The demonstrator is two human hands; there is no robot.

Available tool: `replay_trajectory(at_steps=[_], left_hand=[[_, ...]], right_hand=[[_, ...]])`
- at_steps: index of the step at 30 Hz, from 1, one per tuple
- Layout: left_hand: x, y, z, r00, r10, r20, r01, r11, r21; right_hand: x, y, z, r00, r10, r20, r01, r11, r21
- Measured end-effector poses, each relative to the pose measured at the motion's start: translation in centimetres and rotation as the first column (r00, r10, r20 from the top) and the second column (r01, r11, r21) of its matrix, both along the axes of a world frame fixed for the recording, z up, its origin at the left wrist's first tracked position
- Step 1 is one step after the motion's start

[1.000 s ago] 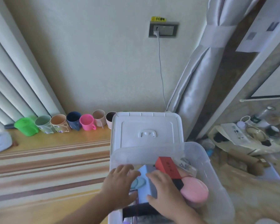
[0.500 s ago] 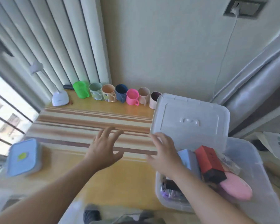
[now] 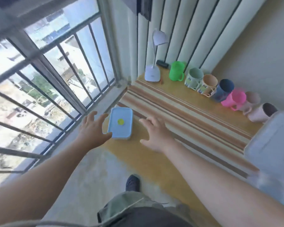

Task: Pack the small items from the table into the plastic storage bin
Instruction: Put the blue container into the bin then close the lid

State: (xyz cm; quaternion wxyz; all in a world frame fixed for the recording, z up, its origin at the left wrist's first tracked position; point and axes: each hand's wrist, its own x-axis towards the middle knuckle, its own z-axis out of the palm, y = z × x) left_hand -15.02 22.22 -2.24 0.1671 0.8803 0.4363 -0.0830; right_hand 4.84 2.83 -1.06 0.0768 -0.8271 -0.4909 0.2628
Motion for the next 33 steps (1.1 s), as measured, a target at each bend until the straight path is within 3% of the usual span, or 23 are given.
replay_trajectory(at_steps=[6, 10, 15, 17, 19, 21, 23, 28, 33], left_hand=[[1.0, 0.5, -4.5, 0.993, 0.122, -0.007, -0.119, 0.957, -0.266], [5.7, -2.1, -6.6, 0.978, 0.17, -0.125, -0.201, 0.931, -0.305], [8.4, -2.0, -8.6, 0.974, 0.171, -0.147, -0.205, 0.942, -0.264], [8.5, -1.5, -8.9, 0.989, 0.04, -0.145, -0.075, 0.967, -0.242], [8.2, -0.8, -9.2, 0.963, -0.254, -0.09, 0.232, 0.952, -0.2], [8.0, 0.3, -9.3, 0.815, -0.573, -0.082, 0.552, 0.812, -0.191], [7.7, 0.8, -9.7, 0.709, -0.698, -0.099, 0.671, 0.712, -0.208], [5.7, 0.8, -10.4, 0.828, -0.557, -0.059, 0.542, 0.824, -0.168], [4.4, 0.6, -10.9, 0.919, -0.391, 0.055, 0.385, 0.86, -0.335]], right_hand=[[-1.4, 6.2, -2.4, 0.999, 0.035, -0.028, -0.039, 0.989, -0.143], [-0.6, 8.1, -3.4, 0.999, 0.002, -0.051, -0.013, 0.978, -0.21], [1.2, 8.2, -4.9, 0.998, -0.043, -0.052, 0.031, 0.978, -0.207], [2.1, 7.9, -5.3, 0.999, -0.043, -0.016, 0.039, 0.976, -0.215], [2.7, 7.6, -5.4, 0.999, -0.026, 0.024, 0.031, 0.968, -0.248], [3.2, 7.1, -5.6, 0.998, 0.03, 0.051, -0.012, 0.947, -0.32], [3.5, 6.3, -6.1, 0.992, 0.108, 0.06, -0.073, 0.904, -0.422], [3.2, 3.9, -8.4, 0.99, 0.128, 0.052, -0.09, 0.881, -0.465], [1.6, 3.3, -9.4, 0.999, 0.018, 0.033, -0.006, 0.944, -0.329]])
